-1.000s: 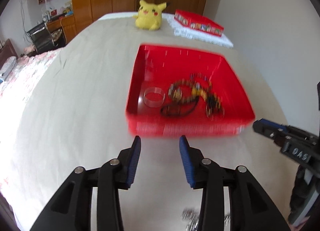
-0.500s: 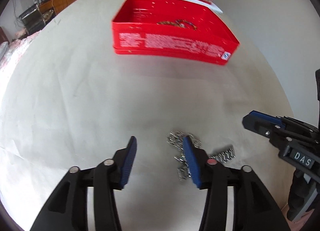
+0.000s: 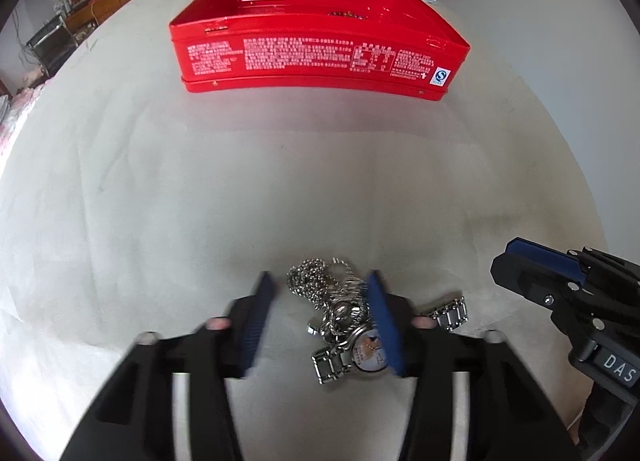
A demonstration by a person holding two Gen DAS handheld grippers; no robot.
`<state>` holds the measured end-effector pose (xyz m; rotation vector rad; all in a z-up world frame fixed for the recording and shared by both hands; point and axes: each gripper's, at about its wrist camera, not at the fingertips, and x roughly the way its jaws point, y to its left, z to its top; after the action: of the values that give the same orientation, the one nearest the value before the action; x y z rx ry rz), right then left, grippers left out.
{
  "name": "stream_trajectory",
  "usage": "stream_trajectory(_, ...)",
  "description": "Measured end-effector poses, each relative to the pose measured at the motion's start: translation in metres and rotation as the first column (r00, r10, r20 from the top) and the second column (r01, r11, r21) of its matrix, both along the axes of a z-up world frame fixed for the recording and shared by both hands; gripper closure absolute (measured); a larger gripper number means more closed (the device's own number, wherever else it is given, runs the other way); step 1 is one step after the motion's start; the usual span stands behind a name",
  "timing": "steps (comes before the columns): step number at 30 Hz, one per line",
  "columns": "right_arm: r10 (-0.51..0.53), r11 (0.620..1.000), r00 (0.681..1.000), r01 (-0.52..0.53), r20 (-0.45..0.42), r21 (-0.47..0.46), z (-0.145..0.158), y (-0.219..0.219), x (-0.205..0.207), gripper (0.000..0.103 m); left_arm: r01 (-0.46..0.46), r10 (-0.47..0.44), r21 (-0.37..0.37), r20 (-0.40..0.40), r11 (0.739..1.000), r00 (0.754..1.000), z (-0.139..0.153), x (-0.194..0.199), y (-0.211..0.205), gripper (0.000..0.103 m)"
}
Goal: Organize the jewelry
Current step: 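Withdraw both tools from the box toward the silver chain and watch, then grasp the silver chain with the left tool while the right tool grasps the silver watch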
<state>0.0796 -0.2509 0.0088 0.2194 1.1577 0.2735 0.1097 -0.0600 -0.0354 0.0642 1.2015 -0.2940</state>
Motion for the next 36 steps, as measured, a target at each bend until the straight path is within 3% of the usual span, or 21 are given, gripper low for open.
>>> stream_trajectory(3, 0.008, 1.000, 1.000, -0.008, -0.003, 0.002, -0.001, 0.002, 0.000, 0.077, 0.007, -0.007, -0.008, -0.002, 1.000, 1.000, -0.004, 0.003, 0.000, 0.081)
stream_trajectory(11, 0.064, 0.998, 0.998, -0.064, -0.020, -0.001, -0.007, 0.018, 0.003, 0.074, 0.009, -0.009, -0.025, 0.011, 1.000, 1.000, -0.002, -0.006, 0.021, 0.088)
stream_trajectory(20, 0.107, 0.994, 0.992, -0.108, -0.059, -0.004, -0.018, 0.031, 0.002, 0.077, -0.003, 0.005, -0.047, 0.025, 0.999, 1.000, 0.010, -0.020, 0.050, 0.088)
stream_trajectory(29, 0.214, 0.977, 0.970, -0.210, -0.119, 0.047, -0.013, 0.044, -0.031, 0.075, -0.009, 0.009, -0.052, 0.001, 0.999, 1.000, 0.018, -0.016, 0.057, 0.089)
stream_trajectory(36, 0.229, 0.973, 0.971, -0.230, -0.075, -0.008, -0.002, 0.057, -0.025, 0.067, 0.000, 0.000, -0.021, 0.013, 1.000, 1.000, 0.017, -0.018, 0.052, 0.084)
